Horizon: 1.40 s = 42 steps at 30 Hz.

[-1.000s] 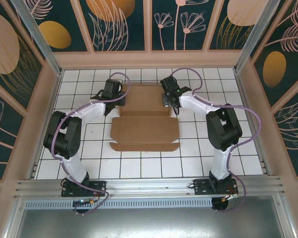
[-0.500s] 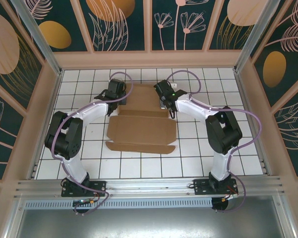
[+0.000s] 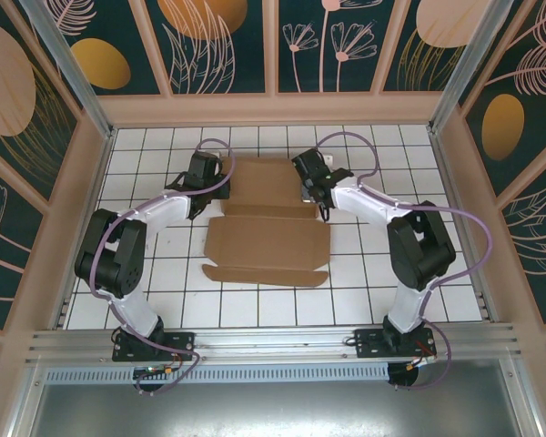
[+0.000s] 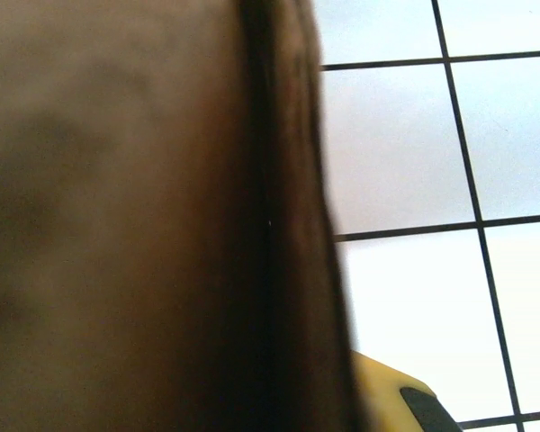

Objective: Fold the paper box

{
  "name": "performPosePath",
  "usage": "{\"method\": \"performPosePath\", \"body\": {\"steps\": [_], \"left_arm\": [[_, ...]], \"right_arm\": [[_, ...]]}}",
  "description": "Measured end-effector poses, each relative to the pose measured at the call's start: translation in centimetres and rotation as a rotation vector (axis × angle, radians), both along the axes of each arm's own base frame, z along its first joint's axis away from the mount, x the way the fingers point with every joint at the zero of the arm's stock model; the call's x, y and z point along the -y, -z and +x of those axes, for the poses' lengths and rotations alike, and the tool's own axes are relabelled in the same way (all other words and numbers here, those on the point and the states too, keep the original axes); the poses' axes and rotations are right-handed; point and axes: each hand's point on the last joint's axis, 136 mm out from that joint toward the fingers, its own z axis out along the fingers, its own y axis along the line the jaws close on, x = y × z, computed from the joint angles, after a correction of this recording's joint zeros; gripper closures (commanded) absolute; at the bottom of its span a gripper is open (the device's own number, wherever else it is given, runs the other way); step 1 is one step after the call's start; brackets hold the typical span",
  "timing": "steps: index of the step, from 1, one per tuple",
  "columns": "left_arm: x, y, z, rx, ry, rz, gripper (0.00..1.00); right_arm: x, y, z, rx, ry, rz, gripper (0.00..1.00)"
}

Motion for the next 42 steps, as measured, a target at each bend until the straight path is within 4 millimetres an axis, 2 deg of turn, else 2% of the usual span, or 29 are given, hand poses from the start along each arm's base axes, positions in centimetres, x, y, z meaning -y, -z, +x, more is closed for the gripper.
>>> {"method": "performPosePath", "body": {"steps": [11,15,23,26,30,34,41,42], "left_arm": [[0.9,0.6,-0.3,-0.024,0.039,-0.032,0.58],[0.3,1.5,-0.4,-0.042,0.018,-0.004,0.57],[-0.6,1.4,0.0,-0.024,-0.022,0.032,0.6],[-0.6,1.6,0.5,-0.021,-0.028,0.038,0.69],[-0.5,1.9,1.4,-0.016,-0.034,0.046,0.87],[-0.3,1.8,1.7,-0.001,-0.036,0.092,1.0],[-0.7,1.6,1.9,0.015,-0.079,0.182,1.0],[-0.8,1.6,1.9,0.016,-0.083,0.185,0.97]], "right_arm": [[0.2,0.2,-0.2,-0.008,-0.011,0.009,1.0],[0.2,0.2,-0.2,-0.008,-0.015,0.006,1.0],[-0.6,-0.4,-0.6,0.007,-0.039,0.019,1.0],[-1.1,-0.5,-0.9,0.007,-0.053,0.018,1.0],[-1.6,-0.5,-1.2,0.006,-0.062,0.022,1.0],[-2.1,-0.6,-1.6,0.009,-0.063,0.023,1.0],[-3.0,-1.0,-2.8,0.01,-0.051,-0.003,1.0],[-3.0,-1.0,-2.9,0.012,-0.051,-0.007,1.0]]}}
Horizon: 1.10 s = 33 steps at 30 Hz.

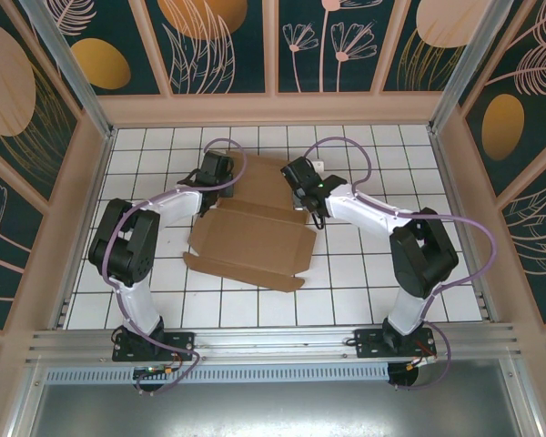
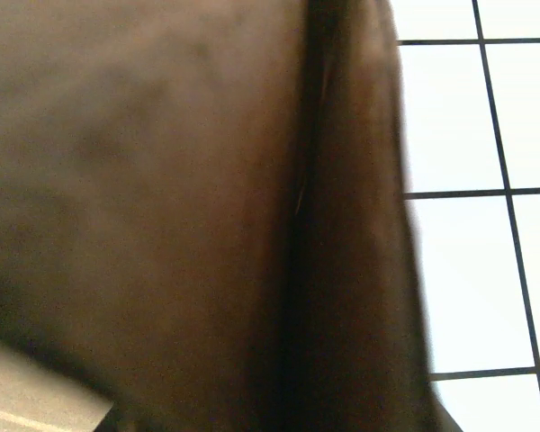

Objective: Fold the paper box

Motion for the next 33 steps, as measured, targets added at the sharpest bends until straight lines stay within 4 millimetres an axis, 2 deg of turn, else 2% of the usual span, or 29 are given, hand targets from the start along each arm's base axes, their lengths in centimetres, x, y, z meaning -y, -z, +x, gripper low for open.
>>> {"method": "performPosePath", "body": {"steps": [3,7,10,13,17,20,23,28,31,33], "left_arm": [[0.0,-0.2,-0.1,0.015,0.002,-0.008,0.8],[-0.3,-0.7,-1.8,0.056,0.02,-0.041,0.62],[-0.2,-2.4,-3.3,0.119,0.048,-0.094,0.5],[0.1,-5.0,-4.0,0.208,0.076,-0.157,0.42],[0.8,-8.8,-4.6,0.33,0.115,-0.251,0.37],[1.0,-10.3,-5.1,0.375,0.125,-0.299,0.31],[1.3,-10.5,-5.6,0.373,0.137,-0.335,0.26],[1.5,-9.2,-6.5,0.335,0.147,-0.358,0.25],[1.0,-9.3,-7.9,0.342,0.148,-0.367,0.25],[0.7,-10.2,-9.2,0.369,0.166,-0.386,0.29]], "right_arm": [[0.2,-0.1,0.1,0.01,0.007,-0.013,1.0],[0.8,-0.9,0.7,0.062,0.006,-0.02,1.0],[1.5,-1.8,0.8,0.12,-0.008,-0.005,1.0],[2.3,-3.2,1.2,0.2,-0.008,0.025,1.0],[2.7,-4.7,2.1,0.313,-0.006,0.062,1.0],[2.9,-4.9,2.5,0.371,-0.007,0.079,1.0],[2.9,-4.9,2.8,0.401,-0.013,0.085,1.0],[2.6,-5.1,3.4,0.428,-0.017,0.092,1.0],[2.6,-4.7,3.5,0.437,-0.021,0.093,1.0],[2.7,-4.2,3.4,0.437,-0.027,0.087,1.0]]}}
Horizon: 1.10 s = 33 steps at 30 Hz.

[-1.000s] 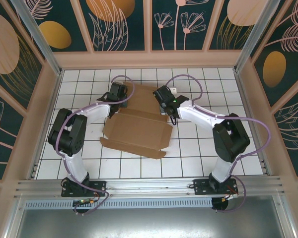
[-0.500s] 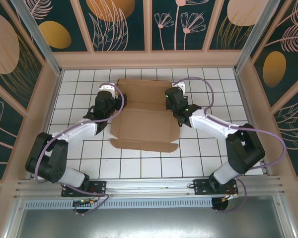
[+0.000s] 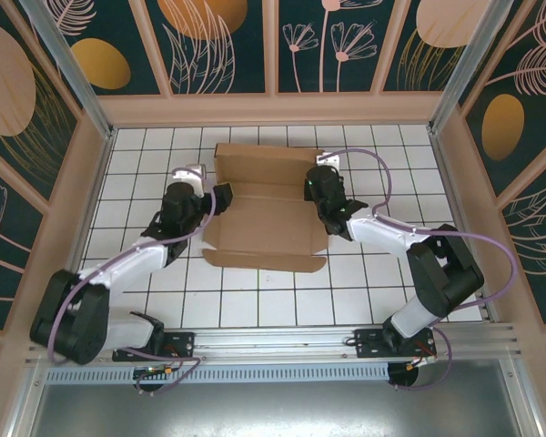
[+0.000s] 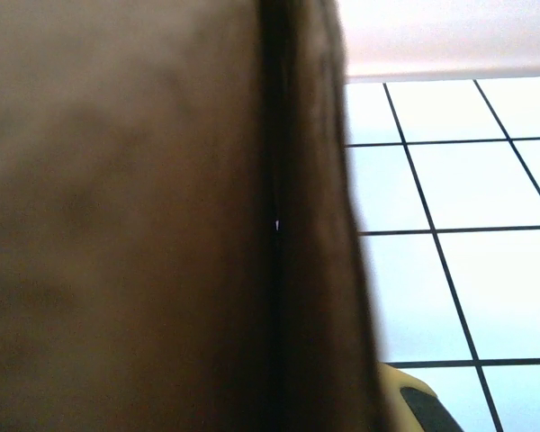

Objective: Fold the paper box

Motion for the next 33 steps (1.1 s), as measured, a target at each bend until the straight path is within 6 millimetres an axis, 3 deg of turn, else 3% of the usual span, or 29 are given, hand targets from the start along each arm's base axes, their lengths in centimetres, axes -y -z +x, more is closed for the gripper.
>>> {"method": "performPosePath", "body": {"steps": [4,6,9,12,15,20,24,29,33], "left_arm": [[0.6,-4.8,-2.0,0.138,0.073,-0.085,0.33],[0.7,-7.2,-2.2,0.198,0.083,-0.119,0.26],[0.8,-9.3,-1.3,0.223,0.063,-0.148,0.2],[1.0,-10.1,1.0,0.203,0.033,-0.157,0.18],[0.6,-8.8,3.1,0.148,-0.003,-0.179,0.18],[0.1,-4.7,4.7,0.023,-0.027,-0.226,0.22],[0.6,-2.5,5.0,-0.043,-0.019,-0.253,0.26],[0.5,-0.1,4.8,-0.088,-0.034,-0.294,0.43],[0.2,2.1,4.0,-0.131,-0.048,-0.326,0.5]], "right_arm": [[0.6,1.0,-0.1,-0.002,-0.011,-0.018,1.0],[0.8,1.5,-0.2,-0.001,-0.022,-0.025,1.0],[0.8,2.1,-0.5,0.002,-0.035,-0.036,1.0],[0.8,2.3,-0.5,0.013,-0.042,-0.034,1.0],[0.7,2.3,-0.5,0.024,-0.049,-0.034,1.0],[0.6,2.9,-0.4,0.022,-0.053,-0.043,1.0],[0.6,3.5,-0.3,0.014,-0.053,-0.048,1.0],[0.4,3.9,-0.4,0.007,-0.062,-0.048,1.0],[0.1,4.6,-0.8,-0.013,-0.09,-0.051,0.96]]}}
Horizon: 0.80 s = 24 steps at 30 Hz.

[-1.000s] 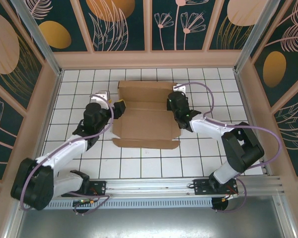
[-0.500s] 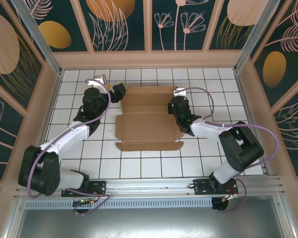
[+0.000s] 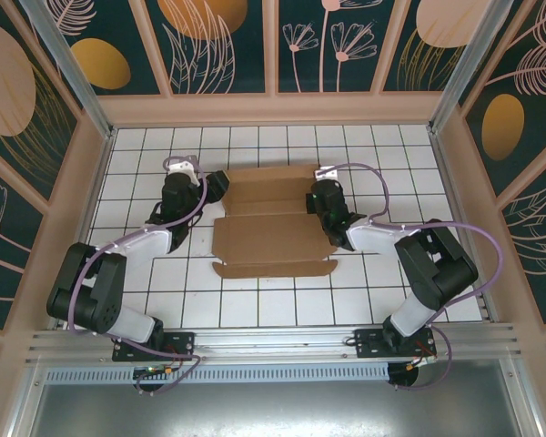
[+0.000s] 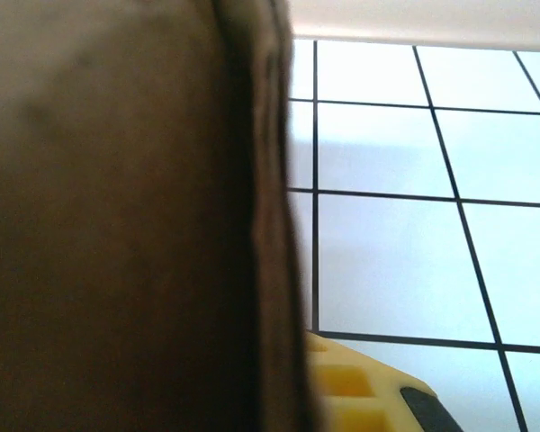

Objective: Fold the paper box

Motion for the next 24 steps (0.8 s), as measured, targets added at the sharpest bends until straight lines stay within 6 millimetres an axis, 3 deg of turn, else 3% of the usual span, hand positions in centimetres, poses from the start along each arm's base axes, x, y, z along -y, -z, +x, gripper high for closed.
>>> {"method": "performPosePath", "body": {"steps": [6,12,16,21,24], "left_arm": [[0.0,0.5,-0.4,0.003,-0.005,-0.051,0.51],[0.1,0.4,-0.2,0.004,-0.005,-0.051,0.49],[0.3,0.5,0.3,0.002,-0.004,-0.052,0.48],[0.7,0.5,0.5,-0.005,0.012,-0.062,0.48],[0.7,0.6,0.6,-0.007,0.011,-0.066,0.47]], "right_arm": [[-0.6,0.2,-0.6,-0.015,-0.047,0.024,0.69],[-1.8,-3.3,-1.3,0.035,-0.136,0.104,0.41],[-2.2,-7.1,-2.6,0.093,-0.227,0.185,0.38],[-2.0,-11.4,-3.9,0.153,-0.322,0.31,0.42],[-0.8,-12.3,-3.5,0.139,-0.308,0.386,0.48]]}}
